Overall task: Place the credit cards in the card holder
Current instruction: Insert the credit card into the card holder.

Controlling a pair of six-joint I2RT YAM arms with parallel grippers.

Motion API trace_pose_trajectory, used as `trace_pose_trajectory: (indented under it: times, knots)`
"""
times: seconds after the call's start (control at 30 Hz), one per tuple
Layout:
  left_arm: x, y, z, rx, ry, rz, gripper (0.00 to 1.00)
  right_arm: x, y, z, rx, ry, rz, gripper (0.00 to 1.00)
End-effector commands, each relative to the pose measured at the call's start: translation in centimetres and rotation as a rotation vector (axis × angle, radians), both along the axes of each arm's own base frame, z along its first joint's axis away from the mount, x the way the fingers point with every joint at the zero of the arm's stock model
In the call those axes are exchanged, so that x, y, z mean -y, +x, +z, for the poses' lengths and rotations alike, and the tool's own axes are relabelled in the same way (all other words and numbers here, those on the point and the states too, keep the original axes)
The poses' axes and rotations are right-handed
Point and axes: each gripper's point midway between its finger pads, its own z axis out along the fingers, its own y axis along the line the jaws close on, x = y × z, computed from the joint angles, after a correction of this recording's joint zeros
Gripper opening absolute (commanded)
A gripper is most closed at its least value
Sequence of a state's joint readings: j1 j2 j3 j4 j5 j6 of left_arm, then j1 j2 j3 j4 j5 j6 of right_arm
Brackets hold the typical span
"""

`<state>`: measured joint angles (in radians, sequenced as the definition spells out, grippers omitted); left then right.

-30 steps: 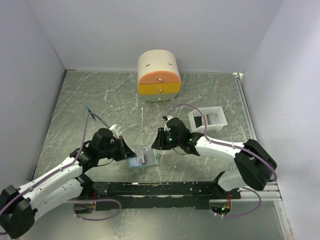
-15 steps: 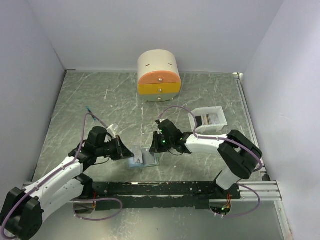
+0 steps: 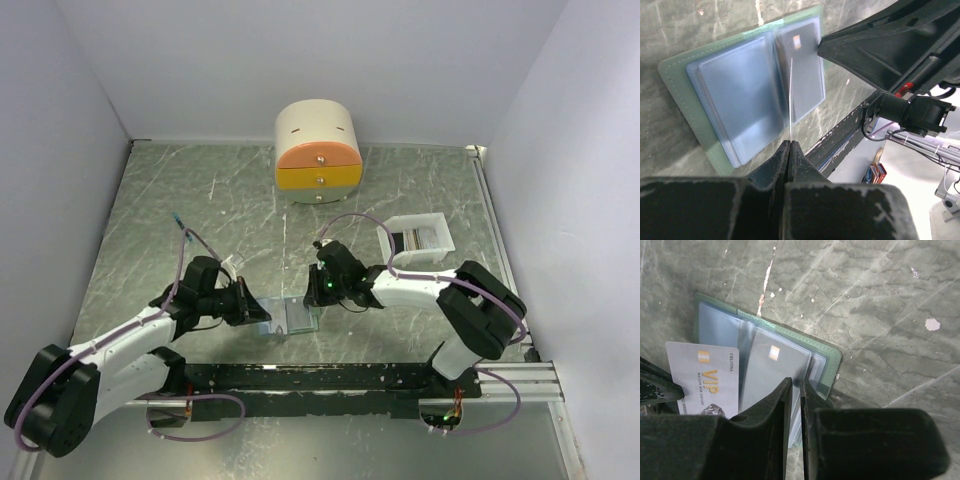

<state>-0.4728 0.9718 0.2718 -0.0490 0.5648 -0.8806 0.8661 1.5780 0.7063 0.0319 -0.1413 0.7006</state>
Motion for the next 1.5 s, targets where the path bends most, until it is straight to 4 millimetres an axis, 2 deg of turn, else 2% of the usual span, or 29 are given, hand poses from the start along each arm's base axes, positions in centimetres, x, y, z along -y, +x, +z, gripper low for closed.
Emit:
trace_pose_trajectory:
  times: [0.0, 0.97, 1.27, 1.33, 1.47]
  knots:
    - [0.4, 0.2, 0.1, -0.009, -0.023, -0.012, 0.07, 0.9, -0.1, -0.1, 0.023, -0.049, 0.006, 0.13]
    - [0.6, -0.3, -1.4, -0.138, -0.044, 0.020, 0.07, 0.6, -0.2, 0.8, 0.045, -0.060, 0.017, 0.13]
    - [1.1, 0.6, 0.2, -0.090, -0.081, 0.019, 0.07, -1.6, 0.1, 5.1, 0.103, 0.027, 0.040, 0.19]
    - [1.2, 0.9, 0.5, -0.078, -0.092, 0.019, 0.07, -2.0, -0.1, 4.9, 0.101, 0.034, 0.048, 0.19]
    - [1.4, 0.9, 0.2, -0.091, -0.085, 0.007, 0.07, -2.1, -0.3, 3.1, 0.073, -0.004, 0.055, 0.19]
